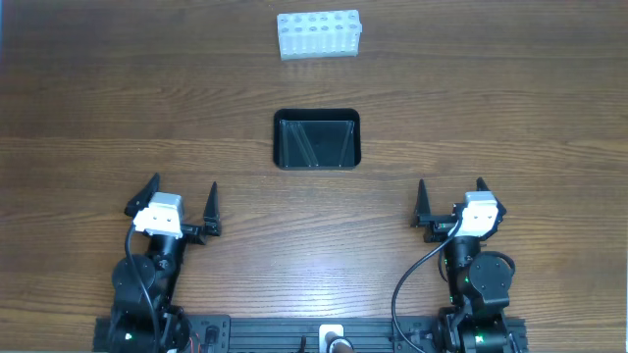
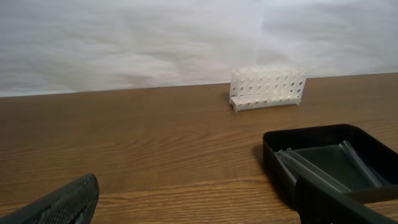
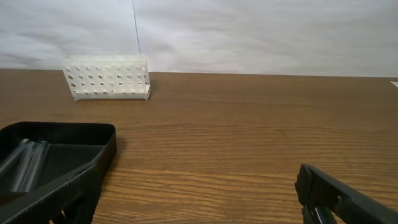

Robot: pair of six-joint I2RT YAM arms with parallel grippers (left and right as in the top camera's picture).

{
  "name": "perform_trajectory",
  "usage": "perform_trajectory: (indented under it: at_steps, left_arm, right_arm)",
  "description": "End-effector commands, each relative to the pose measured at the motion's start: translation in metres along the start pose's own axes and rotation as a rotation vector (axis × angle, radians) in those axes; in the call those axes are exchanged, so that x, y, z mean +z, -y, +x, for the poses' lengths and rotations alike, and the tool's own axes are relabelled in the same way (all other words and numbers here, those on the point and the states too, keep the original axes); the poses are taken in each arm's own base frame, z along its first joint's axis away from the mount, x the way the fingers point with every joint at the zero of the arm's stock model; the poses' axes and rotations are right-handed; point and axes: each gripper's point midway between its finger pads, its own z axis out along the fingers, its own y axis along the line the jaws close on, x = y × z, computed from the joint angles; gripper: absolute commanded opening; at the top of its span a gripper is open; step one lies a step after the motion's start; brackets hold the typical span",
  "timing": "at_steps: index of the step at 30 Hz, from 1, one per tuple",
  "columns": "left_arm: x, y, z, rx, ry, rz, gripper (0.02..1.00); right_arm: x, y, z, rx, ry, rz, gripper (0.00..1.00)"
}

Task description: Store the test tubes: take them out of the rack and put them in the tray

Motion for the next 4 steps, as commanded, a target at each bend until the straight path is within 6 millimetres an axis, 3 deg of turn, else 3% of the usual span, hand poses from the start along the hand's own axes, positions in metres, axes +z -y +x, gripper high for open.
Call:
perform_trajectory:
  at_steps: [1, 4]
  left_arm:
    - [-0.0001, 0.0011, 0.0011, 0.01, 0.001, 0.008, 0.998]
    - [-0.0001, 0.0011, 0.0011, 0.01, 0.001, 0.008, 1.0]
  right_arm:
    - [0.0006, -0.0001, 0.0046, 0.002, -0.013, -0.003, 0.991]
    - [0.0006, -0.0001, 0.0045, 0.002, -0.013, -0.003, 0.993]
